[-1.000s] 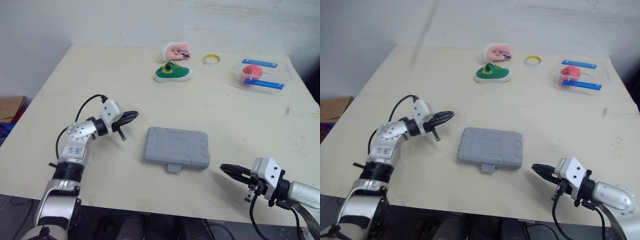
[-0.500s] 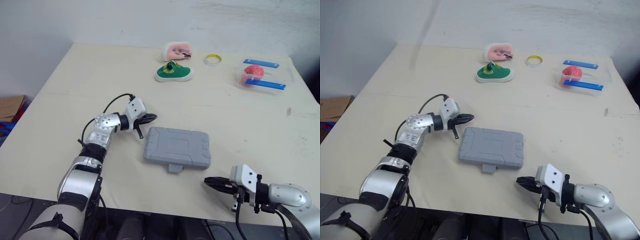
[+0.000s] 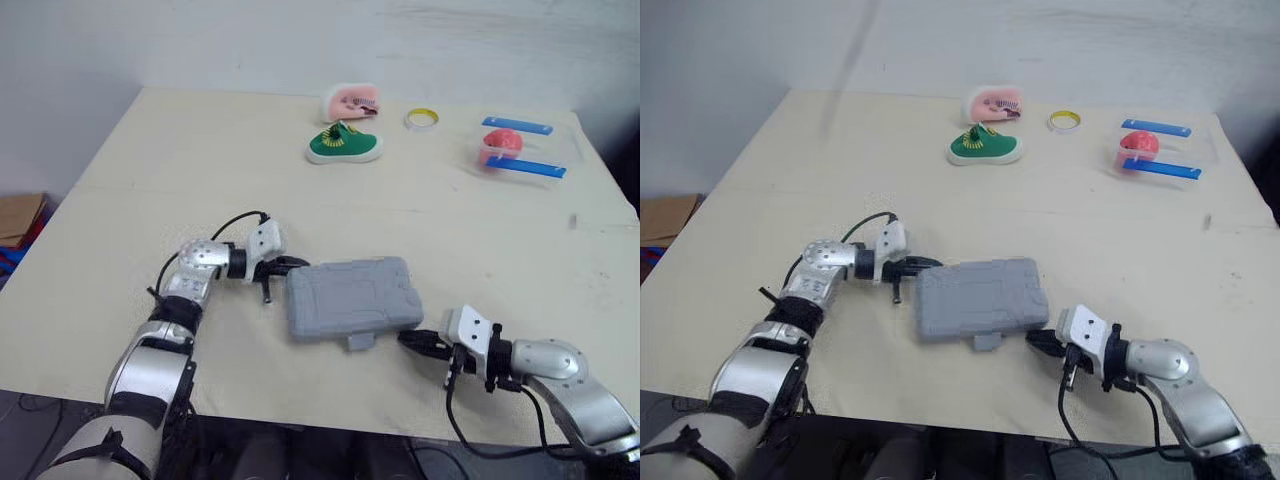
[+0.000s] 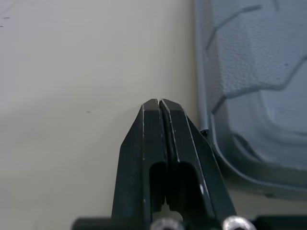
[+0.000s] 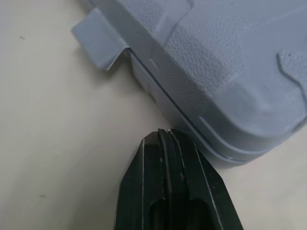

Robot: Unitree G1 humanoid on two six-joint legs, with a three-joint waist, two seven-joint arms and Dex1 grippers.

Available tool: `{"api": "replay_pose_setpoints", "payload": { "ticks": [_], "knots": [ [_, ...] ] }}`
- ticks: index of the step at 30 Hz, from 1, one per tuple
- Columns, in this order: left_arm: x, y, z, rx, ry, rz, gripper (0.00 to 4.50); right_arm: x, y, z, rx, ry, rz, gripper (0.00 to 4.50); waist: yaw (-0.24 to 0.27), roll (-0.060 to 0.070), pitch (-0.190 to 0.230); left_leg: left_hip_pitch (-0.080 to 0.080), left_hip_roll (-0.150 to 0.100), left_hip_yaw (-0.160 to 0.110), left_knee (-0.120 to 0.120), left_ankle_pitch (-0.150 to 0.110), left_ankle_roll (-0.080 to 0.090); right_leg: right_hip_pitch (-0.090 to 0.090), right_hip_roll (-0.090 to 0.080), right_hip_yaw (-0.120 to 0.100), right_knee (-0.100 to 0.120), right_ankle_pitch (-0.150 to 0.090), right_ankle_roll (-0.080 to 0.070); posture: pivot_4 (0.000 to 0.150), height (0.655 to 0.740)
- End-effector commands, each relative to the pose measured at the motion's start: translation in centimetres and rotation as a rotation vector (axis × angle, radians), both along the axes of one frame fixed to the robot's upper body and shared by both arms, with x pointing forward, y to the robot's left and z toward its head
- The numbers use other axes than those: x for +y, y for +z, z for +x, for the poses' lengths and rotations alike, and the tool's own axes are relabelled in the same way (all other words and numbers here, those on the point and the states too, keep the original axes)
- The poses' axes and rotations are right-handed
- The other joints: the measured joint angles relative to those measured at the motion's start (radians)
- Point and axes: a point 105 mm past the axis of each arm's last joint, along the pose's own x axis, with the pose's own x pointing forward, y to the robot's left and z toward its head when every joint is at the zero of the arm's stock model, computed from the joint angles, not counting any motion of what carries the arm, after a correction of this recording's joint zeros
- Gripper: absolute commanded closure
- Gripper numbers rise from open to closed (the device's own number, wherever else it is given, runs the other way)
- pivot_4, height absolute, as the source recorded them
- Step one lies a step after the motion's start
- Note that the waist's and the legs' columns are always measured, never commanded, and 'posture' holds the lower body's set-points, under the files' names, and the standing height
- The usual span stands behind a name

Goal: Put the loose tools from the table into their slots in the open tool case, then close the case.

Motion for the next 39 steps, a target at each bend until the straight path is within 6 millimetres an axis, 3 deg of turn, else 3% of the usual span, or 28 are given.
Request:
{"api": "replay_pose_setpoints", "payload": {
  "ticks": [1,7,14,20,23,26,33,35,39],
  "knots": [
    [0.0,1.1,-2.0,-0.044,-0.073,-0.037,4.50,-0.5,-0.1,1.7,-0.035,-0.023,-0.029,4.37,-0.005,0.000,0.000,0.000,0.000,0.000,0.000,0.000,0.000,0.000,0.000,0.000,0.000,0.000,0.000,0.150,0.7400],
    [0.3,0.9,-4.5,-0.039,-0.015,-0.075,4.50,-0.9,0.5,4.2,-0.073,-0.021,-0.046,4.37,-0.014,0.000,0.000,0.000,0.000,-0.001,0.001,0.000,0.000,0.001,0.000,0.000,0.000,0.000,0.000,0.150,0.7400],
    [1.9,0.7,-4.3,-0.041,0.159,-0.097,4.50,-1.4,0.3,5.1,-0.053,-0.058,-0.045,4.37,-0.015,0.000,0.000,0.000,0.000,-0.001,0.001,0.000,0.000,0.001,-0.001,0.000,0.000,0.000,0.000,0.150,0.7400],
    [1.2,4.7,-4.5,-0.133,0.099,-0.219,4.50,-3.1,1.5,3.9,-0.081,-0.125,0.007,4.37,0.012,0.000,0.000,0.000,0.000,-0.003,0.000,0.000,0.000,0.002,-0.001,-0.002,0.000,0.000,0.000,0.150,0.7400],
    [-1.0,7.1,-4.7,-0.162,0.002,-0.252,4.50,-3.7,2.6,2.7,-0.101,-0.137,0.044,4.37,0.024,0.000,0.000,-0.001,-0.002,-0.004,0.001,0.000,0.001,0.003,-0.002,-0.002,-0.001,0.000,0.000,0.150,0.7400],
    [-3.8,7.9,-5.1,-0.167,-0.113,-0.218,4.50,-4.0,4.0,1.2,-0.132,-0.122,0.076,4.37,0.034,0.000,0.000,-0.002,-0.002,-0.004,0.000,0.000,0.001,0.003,-0.002,-0.002,-0.001,0.000,0.000,0.150,0.7400],
    [-8.4,7.5,-5.7,-0.158,-0.295,-0.154,4.50,-2.5,4.5,-1.4,-0.064,-0.056,0.097,4.37,0.013,0.000,0.000,-0.001,-0.001,-0.003,-0.001,0.000,0.001,0.003,0.001,-0.001,-0.003,0.000,0.000,0.150,0.7400],
    [-10.3,6.2,-5.9,-0.089,-0.333,-0.108,4.50,-0.7,3.8,-2.5,-0.013,-0.015,0.125,4.37,0.012,0.000,0.000,-0.001,-0.001,-0.003,-0.001,0.001,0.000,0.003,0.001,-0.001,-0.002,0.000,0.000,0.150,0.7400],
    [-11.2,4.0,-5.3,-0.082,-0.316,-0.005,4.50,0.9,2.7,-3.1,0.018,0.005,0.119,4.37,0.008,0.000,0.000,-0.001,-0.001,-0.003,-0.001,0.001,0.001,0.003,0.001,0.000,-0.003,0.000,0.000,0.150,0.7400]
  ]
}}
